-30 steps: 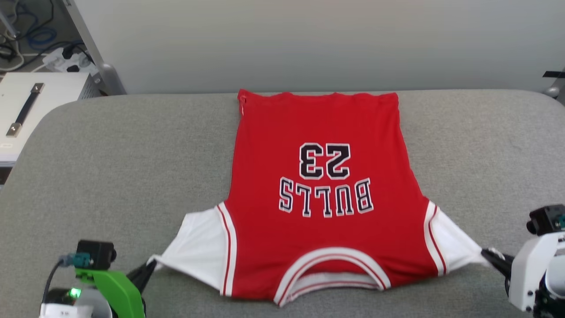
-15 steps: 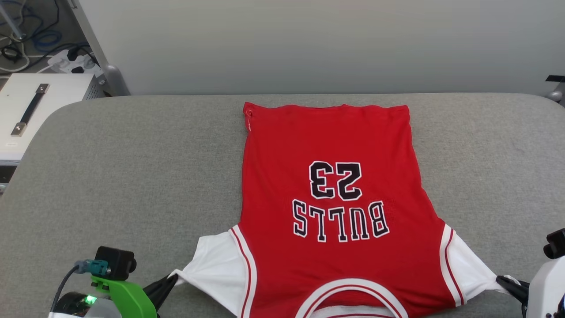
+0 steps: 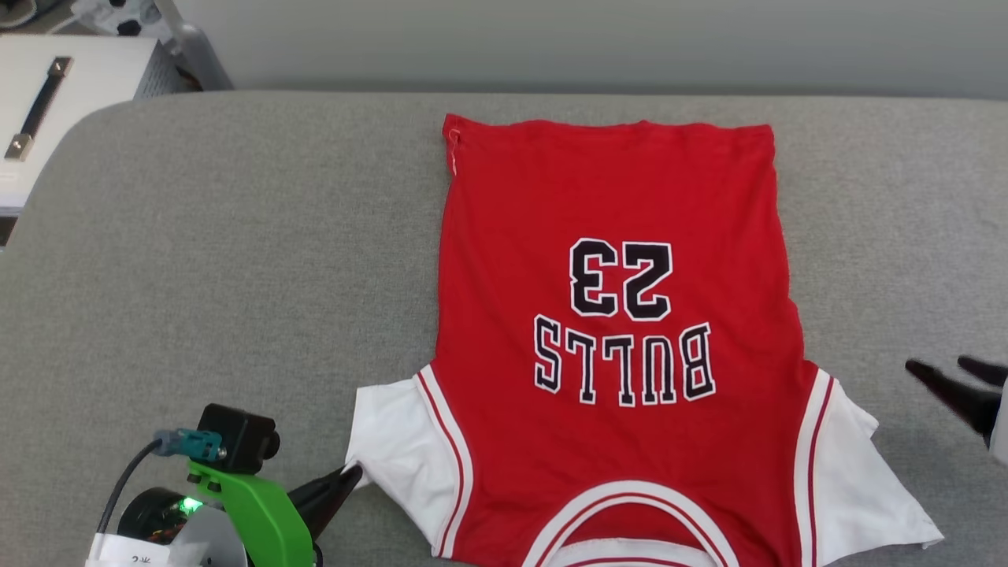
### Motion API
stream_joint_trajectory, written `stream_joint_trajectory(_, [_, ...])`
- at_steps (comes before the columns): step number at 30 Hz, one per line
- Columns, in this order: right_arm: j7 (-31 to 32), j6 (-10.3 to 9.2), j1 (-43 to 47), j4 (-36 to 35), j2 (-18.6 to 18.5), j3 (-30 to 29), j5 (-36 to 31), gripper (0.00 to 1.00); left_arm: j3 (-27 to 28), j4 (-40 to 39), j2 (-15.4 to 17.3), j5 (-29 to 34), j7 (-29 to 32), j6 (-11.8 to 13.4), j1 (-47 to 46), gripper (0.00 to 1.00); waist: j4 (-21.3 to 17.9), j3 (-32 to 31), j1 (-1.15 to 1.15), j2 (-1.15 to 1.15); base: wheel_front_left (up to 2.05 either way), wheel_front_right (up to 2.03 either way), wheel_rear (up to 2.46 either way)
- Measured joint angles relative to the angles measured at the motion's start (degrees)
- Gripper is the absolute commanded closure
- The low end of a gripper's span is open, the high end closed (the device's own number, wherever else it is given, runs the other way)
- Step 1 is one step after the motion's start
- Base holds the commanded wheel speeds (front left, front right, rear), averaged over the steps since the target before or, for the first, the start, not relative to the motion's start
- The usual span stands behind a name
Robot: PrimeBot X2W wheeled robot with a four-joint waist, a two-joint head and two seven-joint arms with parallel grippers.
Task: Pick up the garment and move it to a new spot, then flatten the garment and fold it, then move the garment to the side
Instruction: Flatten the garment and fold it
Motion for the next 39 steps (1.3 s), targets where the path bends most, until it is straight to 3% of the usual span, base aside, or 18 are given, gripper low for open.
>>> stream_joint_trajectory(6, [9.7,0.0,-13.6,-1.2,2.0,-2.1,-3.3,0.0,0.6,-6.0,0.6,0.6,1.2,1.9,-0.8,1.0,1.4,5.8,0.0,0.0,0.0,0.0,0.0])
stream_joint_trajectory(16, [22.8,0.0,-39.1,8.9,4.7,-3.1,-13.7,0.0,0.0,-10.0,0.4,4.3,2.8,3.2,-5.6,1.0,5.8,16.3,0.01,0.0,0.0,0.0,0.0])
stream_joint_trajectory(29, [24.5,0.0,-57.2,23.3,5.9,-5.5,-26.0,0.0,-2.2,-11.0,-3.7,6.2,2.9,1.4,-9.3,1.0,13.5,26.2,0.01,0.0,0.0,0.0,0.0])
stream_joint_trajectory(39, [22.6,0.0,-60.3,27.5,4.6,-3.4,-29.3,0.0,-3.2,-8.0,-5.5,7.0,1.9,0.2,-10.8,1.0,18.0,30.2,0.01,0.0,0.0,0.0,0.0])
